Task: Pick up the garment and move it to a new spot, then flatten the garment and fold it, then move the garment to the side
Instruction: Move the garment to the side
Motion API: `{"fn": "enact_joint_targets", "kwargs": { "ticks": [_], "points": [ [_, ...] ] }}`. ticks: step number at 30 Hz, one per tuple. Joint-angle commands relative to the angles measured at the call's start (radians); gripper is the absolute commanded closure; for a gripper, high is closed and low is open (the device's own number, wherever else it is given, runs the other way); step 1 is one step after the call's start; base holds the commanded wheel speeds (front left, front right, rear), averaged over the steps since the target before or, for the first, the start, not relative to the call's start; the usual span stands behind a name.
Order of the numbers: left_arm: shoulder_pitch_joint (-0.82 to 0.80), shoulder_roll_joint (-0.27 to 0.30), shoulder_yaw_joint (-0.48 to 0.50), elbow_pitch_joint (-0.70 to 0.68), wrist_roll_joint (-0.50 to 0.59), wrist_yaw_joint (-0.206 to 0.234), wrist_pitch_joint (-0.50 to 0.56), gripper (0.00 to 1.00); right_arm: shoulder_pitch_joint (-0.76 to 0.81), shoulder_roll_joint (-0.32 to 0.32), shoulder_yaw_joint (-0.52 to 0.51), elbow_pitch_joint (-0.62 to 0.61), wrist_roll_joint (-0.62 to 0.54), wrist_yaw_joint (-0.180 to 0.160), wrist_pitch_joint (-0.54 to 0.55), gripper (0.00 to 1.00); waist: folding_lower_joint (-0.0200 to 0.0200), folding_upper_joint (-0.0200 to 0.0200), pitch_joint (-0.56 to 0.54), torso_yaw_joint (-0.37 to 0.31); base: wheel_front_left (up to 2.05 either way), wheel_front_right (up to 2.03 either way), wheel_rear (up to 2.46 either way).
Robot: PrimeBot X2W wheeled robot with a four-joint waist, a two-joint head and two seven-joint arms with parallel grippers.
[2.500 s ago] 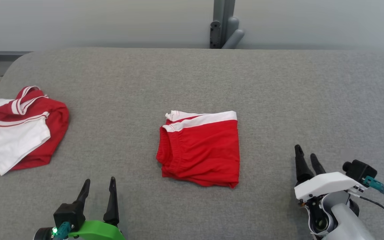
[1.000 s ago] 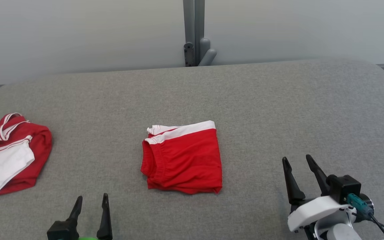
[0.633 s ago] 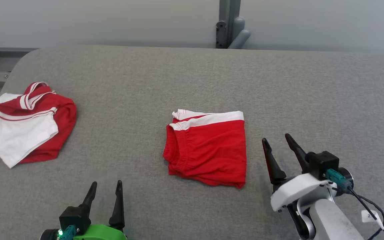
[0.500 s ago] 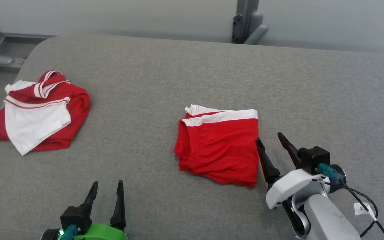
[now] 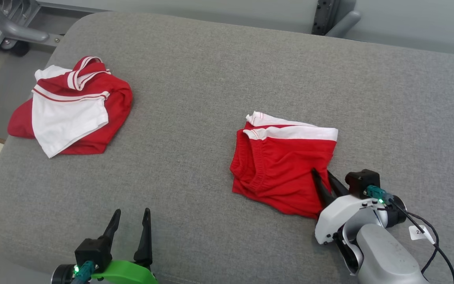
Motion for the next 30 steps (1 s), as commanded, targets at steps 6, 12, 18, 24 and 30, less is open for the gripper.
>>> {"fn": "enact_joint_targets", "kwargs": {
  "ticks": [6,12,18,24,30],
  "points": [
    [-0.019,0.003,0.006,-0.002,0.014,-0.014,0.000,0.00,-0.003,-0.007,-0.034,-0.013,-0.006,-0.001,0.002,1.00,0.0000,0.0012,-0.026,-0.101,0.00,0.00,0.00],
    [-0.001,0.003,0.012,-0.002,0.030,-0.024,0.000,0.00,0.028,-0.005,-0.023,-0.039,0.016,-0.001,0.001,1.00,0.0000,0.0012,-0.057,-0.252,0.00,0.00,0.00],
    [-0.036,0.003,0.018,-0.017,0.054,-0.034,0.000,0.00,0.020,-0.005,0.024,-0.059,0.041,-0.001,0.001,1.00,0.0000,0.0012,-0.050,-0.479,0.00,0.00,0.00],
    [-0.063,0.003,0.014,-0.017,0.072,-0.044,0.000,0.00,0.023,-0.004,0.089,-0.103,0.084,-0.001,0.001,1.00,0.0000,0.0012,-0.027,-0.657,0.00,0.00,0.00],
    [-0.091,0.004,0.003,-0.017,0.091,-0.054,0.000,0.00,0.010,-0.003,0.150,-0.142,0.120,-0.001,0.001,1.00,0.0000,0.0012,0.013,-0.743,0.00,0.00,0.00]
  ]
}}
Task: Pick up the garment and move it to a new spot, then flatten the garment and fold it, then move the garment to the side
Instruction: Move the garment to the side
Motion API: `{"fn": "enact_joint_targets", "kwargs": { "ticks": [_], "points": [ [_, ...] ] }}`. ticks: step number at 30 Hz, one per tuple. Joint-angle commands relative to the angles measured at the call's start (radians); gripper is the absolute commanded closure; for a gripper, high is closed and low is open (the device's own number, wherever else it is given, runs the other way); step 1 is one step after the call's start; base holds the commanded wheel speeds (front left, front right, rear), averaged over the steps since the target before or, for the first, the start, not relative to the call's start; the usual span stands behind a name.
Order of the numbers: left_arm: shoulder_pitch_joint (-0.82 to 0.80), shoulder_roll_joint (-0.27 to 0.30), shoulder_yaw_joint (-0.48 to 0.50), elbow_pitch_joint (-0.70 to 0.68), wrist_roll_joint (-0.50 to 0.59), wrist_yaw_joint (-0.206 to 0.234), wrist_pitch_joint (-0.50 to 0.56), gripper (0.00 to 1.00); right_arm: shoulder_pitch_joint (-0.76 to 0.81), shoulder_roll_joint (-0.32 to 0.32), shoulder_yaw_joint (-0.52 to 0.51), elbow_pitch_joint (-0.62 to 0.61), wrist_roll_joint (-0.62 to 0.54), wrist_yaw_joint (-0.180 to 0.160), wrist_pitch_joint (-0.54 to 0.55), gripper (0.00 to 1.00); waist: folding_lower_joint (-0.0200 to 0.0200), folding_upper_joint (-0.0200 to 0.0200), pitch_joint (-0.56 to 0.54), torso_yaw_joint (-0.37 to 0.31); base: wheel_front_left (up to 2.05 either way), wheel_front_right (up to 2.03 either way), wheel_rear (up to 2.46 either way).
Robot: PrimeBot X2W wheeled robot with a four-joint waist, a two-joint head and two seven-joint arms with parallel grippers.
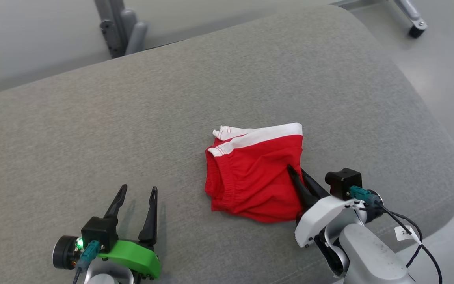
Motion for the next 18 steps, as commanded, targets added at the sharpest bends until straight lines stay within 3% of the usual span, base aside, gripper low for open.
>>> {"fn": "enact_joint_targets", "kwargs": {
  "ticks": [1,6,11,18],
  "points": [
    [-0.017,0.005,0.003,-0.003,0.008,-0.003,0.000,0.00,-0.017,-0.001,0.006,-0.007,0.006,-0.001,0.000,1.00,0.0000,0.0012,0.044,-0.124,0.00,0.00,0.00],
    [-0.038,0.019,-0.009,-0.004,0.025,-0.007,0.000,0.00,-0.057,0.000,0.022,-0.010,-0.003,-0.001,0.000,1.00,0.0000,0.0012,0.101,-0.099,0.00,0.00,0.00],
    [-0.076,0.039,-0.021,0.001,0.033,-0.008,0.000,0.00,-0.153,-0.001,0.014,0.030,-0.062,-0.002,0.000,1.00,0.0000,0.0012,0.182,-0.014,0.00,0.00,0.00],
    [-0.143,0.084,-0.029,-0.028,0.033,-0.007,0.000,0.00,-0.403,-0.029,-0.155,0.156,-0.216,-0.002,0.000,1.00,0.0000,0.0012,0.322,0.137,0.00,0.00,0.00]
  ]
}}
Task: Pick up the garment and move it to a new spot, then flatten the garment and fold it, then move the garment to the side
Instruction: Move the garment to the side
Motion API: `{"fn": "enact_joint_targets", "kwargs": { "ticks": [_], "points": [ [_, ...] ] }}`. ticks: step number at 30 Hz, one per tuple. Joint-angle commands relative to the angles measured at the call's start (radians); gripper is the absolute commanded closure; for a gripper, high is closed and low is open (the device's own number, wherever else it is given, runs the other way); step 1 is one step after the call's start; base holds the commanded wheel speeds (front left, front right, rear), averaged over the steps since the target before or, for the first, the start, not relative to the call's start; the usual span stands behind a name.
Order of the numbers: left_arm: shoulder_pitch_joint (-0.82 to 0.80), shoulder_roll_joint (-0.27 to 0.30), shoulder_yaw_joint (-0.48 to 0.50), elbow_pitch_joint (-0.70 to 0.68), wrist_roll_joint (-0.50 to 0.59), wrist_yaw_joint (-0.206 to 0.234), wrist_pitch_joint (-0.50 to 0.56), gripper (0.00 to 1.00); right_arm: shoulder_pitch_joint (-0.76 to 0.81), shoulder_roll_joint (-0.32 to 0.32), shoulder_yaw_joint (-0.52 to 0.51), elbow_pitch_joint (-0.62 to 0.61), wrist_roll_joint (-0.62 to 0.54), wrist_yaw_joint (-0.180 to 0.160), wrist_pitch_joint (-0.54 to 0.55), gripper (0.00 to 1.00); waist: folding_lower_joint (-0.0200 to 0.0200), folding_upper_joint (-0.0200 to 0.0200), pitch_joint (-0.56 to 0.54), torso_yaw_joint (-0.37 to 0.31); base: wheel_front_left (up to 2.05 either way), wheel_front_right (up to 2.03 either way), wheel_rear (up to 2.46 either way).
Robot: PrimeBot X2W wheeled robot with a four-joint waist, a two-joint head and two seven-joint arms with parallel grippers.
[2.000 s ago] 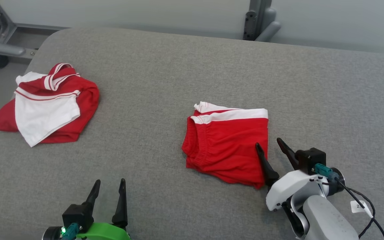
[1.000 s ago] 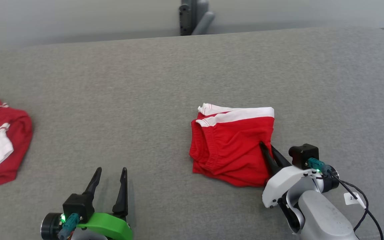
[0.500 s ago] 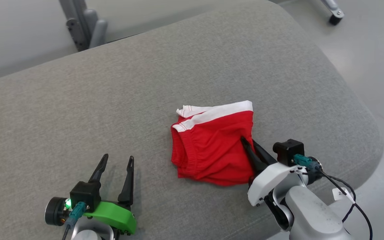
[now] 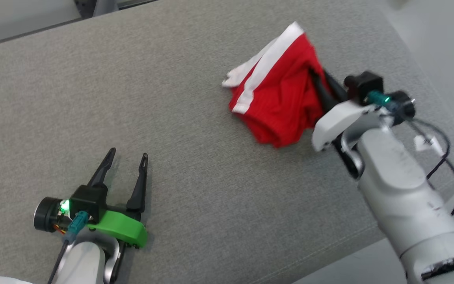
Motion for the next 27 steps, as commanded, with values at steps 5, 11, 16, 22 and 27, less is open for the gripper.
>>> {"fn": "enact_joint_targets", "kwargs": {
  "ticks": [5,11,16,22,27],
  "points": [
    [-0.063,0.020,0.020,-0.039,0.006,0.001,0.000,0.00,-0.191,-0.119,-0.222,0.144,-0.138,-0.002,0.000,1.00,0.0000,0.0012,0.239,0.258,0.00,0.00,0.00],
    [-0.064,0.023,0.023,-0.056,0.012,0.001,0.001,0.00,-0.246,-0.229,-0.436,0.246,-0.265,-0.002,0.000,1.00,0.0000,0.0012,0.266,0.298,0.00,0.00,0.00],
    [-0.050,0.019,0.031,-0.050,0.013,0.001,0.002,0.00,-0.227,-0.295,-0.635,0.267,-0.406,-0.002,0.000,1.00,0.0000,0.0012,0.263,0.316,0.00,0.00,0.00],
    [-0.043,0.015,0.039,-0.035,0.018,0.002,0.006,0.00,-0.190,-0.286,-0.864,0.209,-0.555,-0.002,0.005,0.00,0.0000,0.0012,0.229,0.315,0.00,0.00,0.00],
    [-0.028,-0.009,0.037,-0.029,0.012,0.001,0.003,0.00,-0.172,-0.209,-0.847,0.083,-0.541,-0.002,-0.001,0.00,0.0000,0.0012,0.165,0.314,0.00,0.00,0.00]
  ]
}}
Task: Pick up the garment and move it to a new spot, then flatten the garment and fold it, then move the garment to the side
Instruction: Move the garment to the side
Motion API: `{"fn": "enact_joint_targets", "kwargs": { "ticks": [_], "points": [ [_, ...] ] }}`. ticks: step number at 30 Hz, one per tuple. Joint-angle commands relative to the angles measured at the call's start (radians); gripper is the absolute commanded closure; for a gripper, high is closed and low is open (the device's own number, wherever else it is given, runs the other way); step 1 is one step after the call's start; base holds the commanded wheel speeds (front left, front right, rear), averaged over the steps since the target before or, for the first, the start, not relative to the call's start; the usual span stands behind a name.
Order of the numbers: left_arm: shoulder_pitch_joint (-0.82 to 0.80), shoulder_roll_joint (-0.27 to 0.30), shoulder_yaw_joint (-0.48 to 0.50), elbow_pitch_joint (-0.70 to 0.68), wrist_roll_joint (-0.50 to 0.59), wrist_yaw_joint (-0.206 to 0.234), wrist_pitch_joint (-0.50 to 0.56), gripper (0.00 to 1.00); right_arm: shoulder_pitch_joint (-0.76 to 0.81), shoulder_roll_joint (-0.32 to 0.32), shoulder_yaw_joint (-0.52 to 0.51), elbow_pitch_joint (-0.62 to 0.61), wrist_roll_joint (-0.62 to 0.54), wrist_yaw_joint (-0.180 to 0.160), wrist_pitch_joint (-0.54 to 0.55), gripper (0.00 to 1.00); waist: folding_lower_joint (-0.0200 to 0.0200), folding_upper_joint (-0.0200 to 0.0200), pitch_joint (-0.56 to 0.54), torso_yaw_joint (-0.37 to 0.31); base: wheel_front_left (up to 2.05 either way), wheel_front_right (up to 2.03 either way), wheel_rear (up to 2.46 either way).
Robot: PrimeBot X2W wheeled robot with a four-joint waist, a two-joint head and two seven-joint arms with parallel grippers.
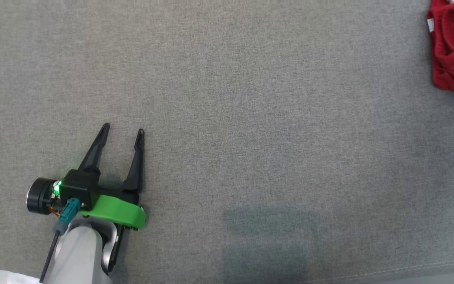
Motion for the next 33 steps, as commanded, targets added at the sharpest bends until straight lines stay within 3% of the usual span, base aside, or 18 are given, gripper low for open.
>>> {"fn": "enact_joint_targets", "kwargs": {
  "ticks": [1,7,14,23,33],
  "points": [
    [0.039,-0.003,0.007,0.024,0.000,0.003,0.007,0.00,0.039,0.035,0.044,-0.039,0.033,-0.002,-0.003,0.00,0.0000,0.0012,-0.055,-0.006,0.00,0.00,0.00],
    [0.068,-0.030,0.020,0.035,-0.015,0.003,0.005,0.00,0.183,0.149,0.274,-0.225,0.206,-0.002,-0.004,0.00,0.0000,0.0012,-0.157,0.003,0.00,0.00,0.00],
    [0.122,-0.051,0.031,0.059,-0.021,0.004,0.005,0.00,0.404,0.187,0.458,-0.345,0.372,-0.001,-0.004,0.00,0.0000,0.0012,-0.266,0.053,0.00,0.00,0.00],
    [0.207,-0.059,0.069,0.085,-0.036,0.021,0.004,0.00,0.646,0.218,0.554,-0.398,0.463,-0.002,-0.004,0.00,0.0000,0.0012,-0.394,0.103,0.00,0.00,0.00],
    [0.283,-0.059,0.113,0.076,-0.041,0.040,0.004,0.00,0.769,0.222,0.613,-0.461,0.554,-0.001,-0.004,0.00,0.0000,0.0012,-0.500,0.100,0.00,0.00,0.00]
  ]
}}
